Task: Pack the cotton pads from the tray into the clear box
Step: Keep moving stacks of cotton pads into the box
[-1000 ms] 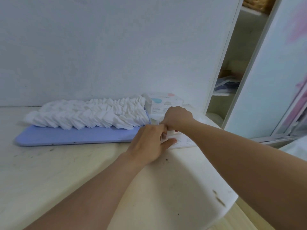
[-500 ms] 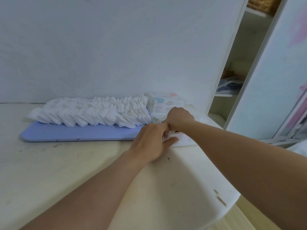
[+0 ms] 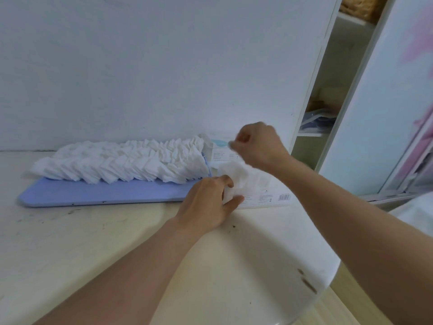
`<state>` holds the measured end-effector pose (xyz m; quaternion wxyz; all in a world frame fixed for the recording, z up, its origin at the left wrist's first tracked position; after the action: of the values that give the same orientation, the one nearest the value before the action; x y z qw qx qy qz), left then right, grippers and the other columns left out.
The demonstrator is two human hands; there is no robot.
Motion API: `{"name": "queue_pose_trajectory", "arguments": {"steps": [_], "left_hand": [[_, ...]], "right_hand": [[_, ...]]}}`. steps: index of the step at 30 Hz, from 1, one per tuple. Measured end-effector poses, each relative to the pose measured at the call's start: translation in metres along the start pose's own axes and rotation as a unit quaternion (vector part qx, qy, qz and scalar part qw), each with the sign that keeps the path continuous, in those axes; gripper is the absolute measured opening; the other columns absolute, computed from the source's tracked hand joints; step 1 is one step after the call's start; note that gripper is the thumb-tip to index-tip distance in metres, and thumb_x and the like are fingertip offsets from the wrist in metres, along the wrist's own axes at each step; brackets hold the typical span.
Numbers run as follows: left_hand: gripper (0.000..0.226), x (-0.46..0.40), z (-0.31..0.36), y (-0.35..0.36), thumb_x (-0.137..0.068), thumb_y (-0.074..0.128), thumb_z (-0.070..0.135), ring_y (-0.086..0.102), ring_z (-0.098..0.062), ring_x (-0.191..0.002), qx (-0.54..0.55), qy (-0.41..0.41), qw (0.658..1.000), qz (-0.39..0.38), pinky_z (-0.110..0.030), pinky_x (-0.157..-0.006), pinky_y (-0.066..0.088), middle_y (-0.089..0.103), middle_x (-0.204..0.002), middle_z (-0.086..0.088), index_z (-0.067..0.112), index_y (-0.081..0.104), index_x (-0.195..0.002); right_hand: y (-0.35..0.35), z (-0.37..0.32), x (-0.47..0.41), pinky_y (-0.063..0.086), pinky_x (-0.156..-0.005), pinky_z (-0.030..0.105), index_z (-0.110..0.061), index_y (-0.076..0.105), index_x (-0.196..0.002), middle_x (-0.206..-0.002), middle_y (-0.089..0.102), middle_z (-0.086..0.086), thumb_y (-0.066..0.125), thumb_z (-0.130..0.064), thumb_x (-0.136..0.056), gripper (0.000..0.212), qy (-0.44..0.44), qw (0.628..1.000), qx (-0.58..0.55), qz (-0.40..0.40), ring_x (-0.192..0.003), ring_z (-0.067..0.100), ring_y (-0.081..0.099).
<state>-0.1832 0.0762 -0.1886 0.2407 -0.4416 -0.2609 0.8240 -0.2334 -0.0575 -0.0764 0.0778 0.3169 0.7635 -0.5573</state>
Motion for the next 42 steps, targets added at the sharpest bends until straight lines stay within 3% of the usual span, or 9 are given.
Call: {"name": "queue_pose_trajectory", "arguments": {"steps": [5, 8, 13, 18, 21, 27, 32, 36, 42], "left_hand": [[0.025, 0.001, 0.002, 0.0, -0.084, 0.076, 0.044, 0.055, -0.005, -0.058, 0.028, -0.005, 1.0, 0.002, -0.022, -0.057, 0.045, 0.058, -0.064, 0.009, 0.026, 0.061, -0.093], [0.027, 0.002, -0.003, 0.001, -0.082, 0.077, 0.043, 0.058, -0.007, -0.063, 0.04, -0.015, 0.999, -0.003, -0.022, -0.056, 0.046, 0.06, -0.067, 0.011, 0.024, 0.059, -0.088], [0.023, 0.001, -0.005, -0.003, -0.084, 0.077, 0.035, 0.055, -0.003, -0.061, 0.055, 0.001, 0.999, 0.001, -0.016, -0.056, 0.04, 0.056, -0.066, 0.016, 0.03, 0.055, -0.088], [0.033, 0.002, -0.002, -0.015, -0.082, 0.068, 0.051, 0.058, -0.006, -0.058, 0.106, -0.027, 0.994, 0.004, -0.024, -0.058, 0.052, 0.06, -0.061, 0.009, 0.037, 0.059, -0.111], [0.021, -0.004, -0.018, -0.048, -0.082, 0.057, 0.032, 0.057, -0.005, -0.055, 0.111, -0.089, 0.979, 0.148, -0.018, -0.054, 0.043, 0.06, -0.056, 0.012, 0.034, 0.059, -0.103], [0.038, 0.015, -0.08, -0.099, -0.083, 0.049, -0.005, 0.059, -0.018, -0.081, 0.027, -0.31, 0.931, 0.191, -0.026, -0.062, 0.042, 0.06, -0.089, 0.004, 0.017, 0.06, -0.112], [0.042, 0.02, -0.071, -0.09, -0.084, 0.053, 0.001, 0.056, -0.019, -0.083, -0.059, -0.184, 0.978, 0.076, -0.035, -0.069, 0.047, 0.055, -0.099, 0.002, 0.019, 0.056, -0.122], [0.045, 0.038, -0.085, -0.085, -0.093, 0.055, 0.013, 0.055, -0.019, -0.079, -0.104, -0.141, 0.984, 0.037, -0.036, -0.07, 0.048, 0.057, -0.11, -0.001, 0.021, 0.05, -0.138], [0.057, 0.033, -0.085, -0.086, -0.098, 0.053, 0.023, 0.06, -0.022, -0.103, -0.105, -0.117, 0.987, -0.022, -0.043, -0.084, 0.053, 0.054, -0.127, -0.001, 0.029, 0.037, -0.152]], "right_hand": [[0.008, 0.01, 0.017, 0.062, -0.074, 0.034, 0.0, 0.076, -0.081, -0.08, 0.078, 0.01, 0.049, -0.019, -0.096, 0.036, 0.097, 0.936, -0.176, -0.29, -0.077, 0.023, 0.077], [0.028, 0.024, 0.018, 0.058, -0.095, 0.038, -0.001, 0.075, -0.09, -0.093, 0.079, 0.012, 0.042, -0.019, -0.097, 0.038, 0.144, 0.908, -0.238, -0.314, -0.096, 0.028, 0.075], [0.038, 0.028, 0.015, 0.05, -0.081, 0.022, -0.006, 0.077, -0.102, -0.097, 0.079, -0.001, 0.049, -0.023, -0.094, 0.034, 0.14, 0.89, -0.258, -0.35, -0.09, 0.011, 0.075], [0.019, 0.01, 0.015, 0.061, -0.068, 0.036, -0.004, 0.071, -0.074, -0.067, 0.075, 0.003, 0.052, -0.021, -0.096, 0.034, 0.062, 0.976, -0.147, -0.148, -0.062, 0.021, 0.073], [0.015, -0.022, 0.021, 0.06, -0.067, 0.04, -0.013, 0.07, -0.074, -0.064, 0.071, -0.002, 0.067, -0.027, -0.086, 0.018, -0.002, 0.993, -0.106, 0.045, -0.06, 0.015, 0.069], [0.075, -0.074, 0.015, 0.045, -0.09, 0.037, -0.011, 0.042, -0.14, -0.13, 0.05, 0.013, 0.083, -0.037, -0.079, 0.078, -0.017, 0.992, -0.014, -0.122, -0.118, 0.032, 0.053], [0.104, -0.069, -0.012, 0.049, -0.089, 0.043, -0.004, 0.029, -0.147, -0.132, 0.053, 0.021, 0.059, -0.055, -0.095, 0.078, 0.072, 0.992, -0.02, -0.097, -0.117, 0.041, 0.056], [0.115, -0.061, -0.038, 0.046, -0.071, 0.034, 0.0, 0.04, -0.134, -0.119, 0.063, 0.015, 0.073, -0.055, -0.084, 0.081, 0.121, 0.985, -0.013, -0.121, -0.104, 0.033, 0.064], [0.118, -0.058, -0.059, 0.058, -0.048, 0.034, -0.008, 0.054, -0.071, -0.07, 0.063, 0.012, 0.087, -0.041, -0.076, 0.046, 0.135, 0.971, 0.013, -0.199, -0.051, 0.025, 0.062]]}}
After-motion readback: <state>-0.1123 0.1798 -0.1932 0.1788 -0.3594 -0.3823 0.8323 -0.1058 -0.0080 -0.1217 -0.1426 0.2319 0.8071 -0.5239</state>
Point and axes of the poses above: each hand's wrist, its own x-axis away from the middle knuckle, its own y-axis out of the palm, z = x × y, the point moved 2 cm from there along -x, towards the middle knuckle
